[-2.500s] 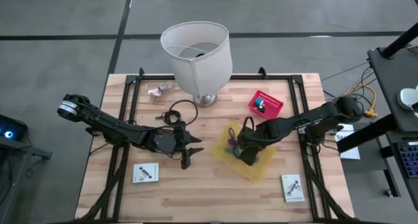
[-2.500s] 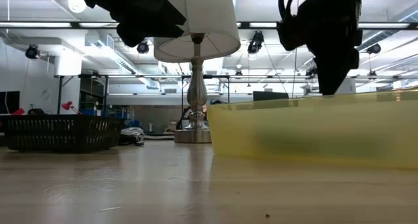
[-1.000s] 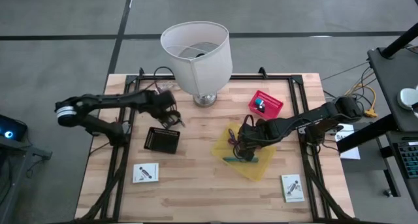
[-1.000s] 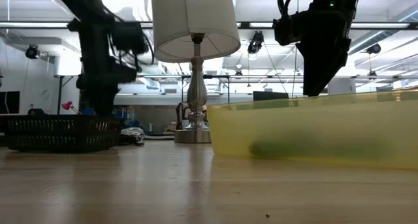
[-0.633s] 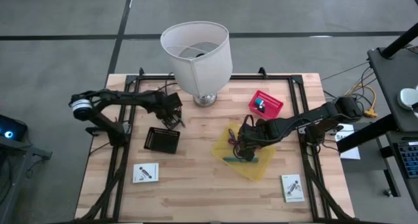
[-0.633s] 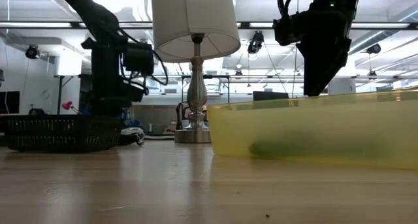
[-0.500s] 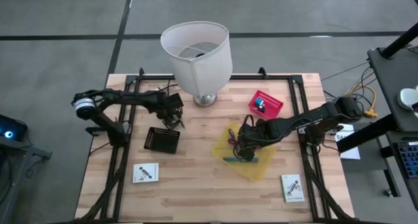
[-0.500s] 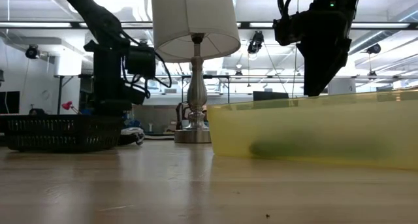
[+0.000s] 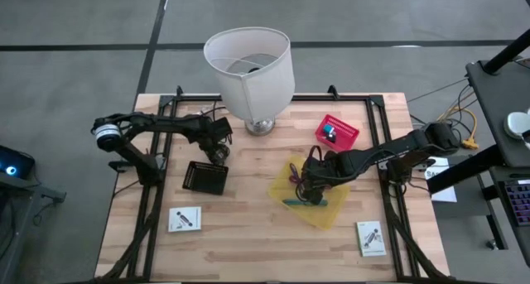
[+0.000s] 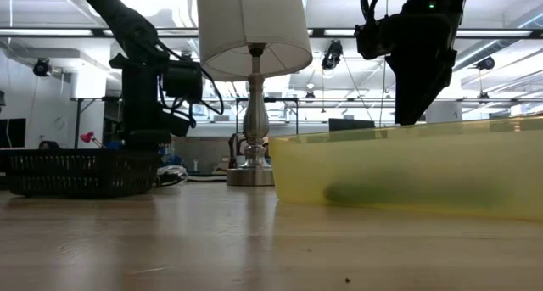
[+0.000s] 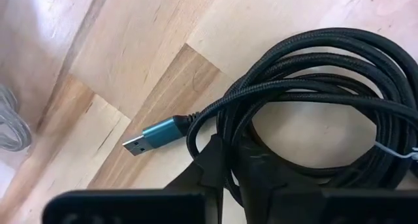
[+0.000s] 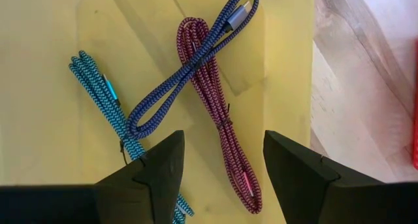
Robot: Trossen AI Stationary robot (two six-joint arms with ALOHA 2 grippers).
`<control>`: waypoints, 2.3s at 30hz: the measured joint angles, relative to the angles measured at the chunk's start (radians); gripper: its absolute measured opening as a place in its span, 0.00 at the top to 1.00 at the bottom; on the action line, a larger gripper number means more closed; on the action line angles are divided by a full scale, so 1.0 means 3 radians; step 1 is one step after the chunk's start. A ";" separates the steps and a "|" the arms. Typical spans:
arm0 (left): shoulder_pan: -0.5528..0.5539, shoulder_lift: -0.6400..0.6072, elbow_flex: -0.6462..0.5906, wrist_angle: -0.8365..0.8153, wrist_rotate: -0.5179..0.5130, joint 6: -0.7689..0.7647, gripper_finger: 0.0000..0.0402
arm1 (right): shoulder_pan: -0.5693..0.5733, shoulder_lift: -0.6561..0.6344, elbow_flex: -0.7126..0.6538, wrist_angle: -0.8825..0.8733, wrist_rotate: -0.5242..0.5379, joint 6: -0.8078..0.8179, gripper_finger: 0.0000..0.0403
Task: Pick and place items into bin
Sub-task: Put the black charger cable into the yellow bin
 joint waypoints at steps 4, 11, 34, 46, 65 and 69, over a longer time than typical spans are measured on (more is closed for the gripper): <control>0.0000 -0.0021 -0.0006 -0.0046 -0.0067 0.0047 0.97 | 0.0000 0.0000 0.0000 0.0000 -0.0001 0.0000 0.52; 0.0005 -0.0156 -0.0013 -0.0216 -0.0139 0.0051 0.99 | 0.0000 0.0000 0.0000 0.0001 -0.0001 0.0009 0.52; 0.0005 -0.1458 -0.0010 -0.0411 -0.0381 -0.0214 1.00 | 0.0006 0.0000 0.0000 0.0000 -0.0009 0.0010 0.52; -0.0010 -0.2094 -0.0008 -0.0377 -0.0208 -0.0416 1.00 | 0.0006 0.0000 0.0000 0.0023 -0.0008 0.0027 0.52; -0.0534 -0.2457 -0.0010 0.0232 0.0056 -0.0675 1.00 | 0.0006 0.0000 0.0000 0.2510 0.0004 -0.0956 0.52; -0.0688 -0.2349 -0.0015 0.0449 -0.0023 -0.0760 1.00 | 0.0000 0.0005 0.0000 0.3120 0.0208 -0.1189 0.52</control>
